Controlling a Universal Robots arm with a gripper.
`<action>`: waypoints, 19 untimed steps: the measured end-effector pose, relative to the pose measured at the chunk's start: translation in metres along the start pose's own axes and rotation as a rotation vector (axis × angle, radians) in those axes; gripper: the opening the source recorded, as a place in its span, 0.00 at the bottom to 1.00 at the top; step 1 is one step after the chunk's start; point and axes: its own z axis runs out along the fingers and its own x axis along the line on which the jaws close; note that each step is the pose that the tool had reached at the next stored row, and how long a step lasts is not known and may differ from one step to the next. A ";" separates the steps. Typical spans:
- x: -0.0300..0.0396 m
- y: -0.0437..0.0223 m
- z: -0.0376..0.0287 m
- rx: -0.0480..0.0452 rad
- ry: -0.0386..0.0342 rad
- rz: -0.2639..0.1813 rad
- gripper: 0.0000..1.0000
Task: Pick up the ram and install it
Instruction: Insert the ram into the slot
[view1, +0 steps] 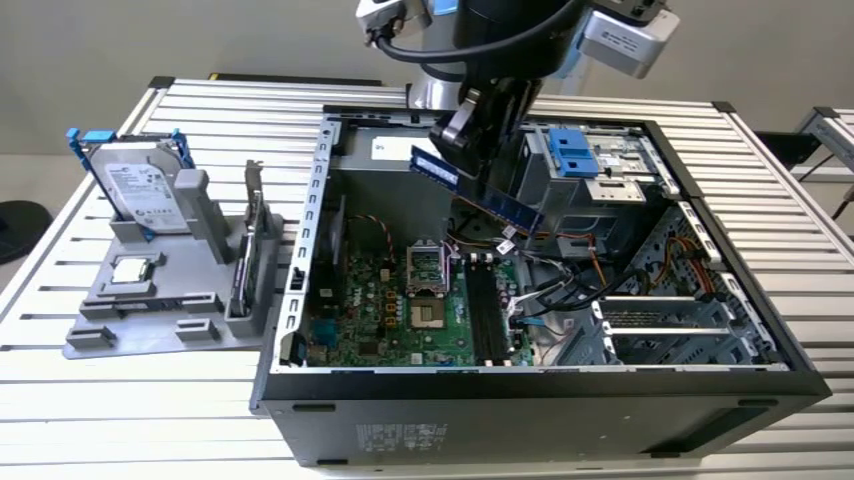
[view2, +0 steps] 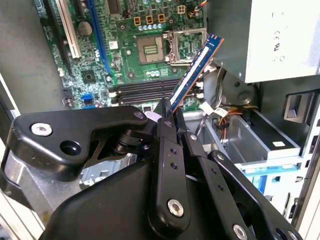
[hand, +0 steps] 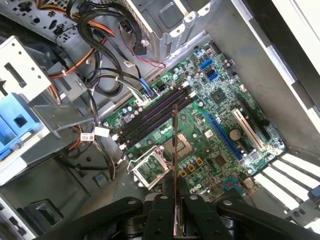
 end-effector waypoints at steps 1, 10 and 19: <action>0.0000 0.0000 0.0000 0.0000 0.0002 0.004 0.00; 0.0000 0.0000 0.0000 0.0006 0.0018 0.043 0.00; 0.0000 0.0000 0.0000 0.0010 0.0035 0.086 0.00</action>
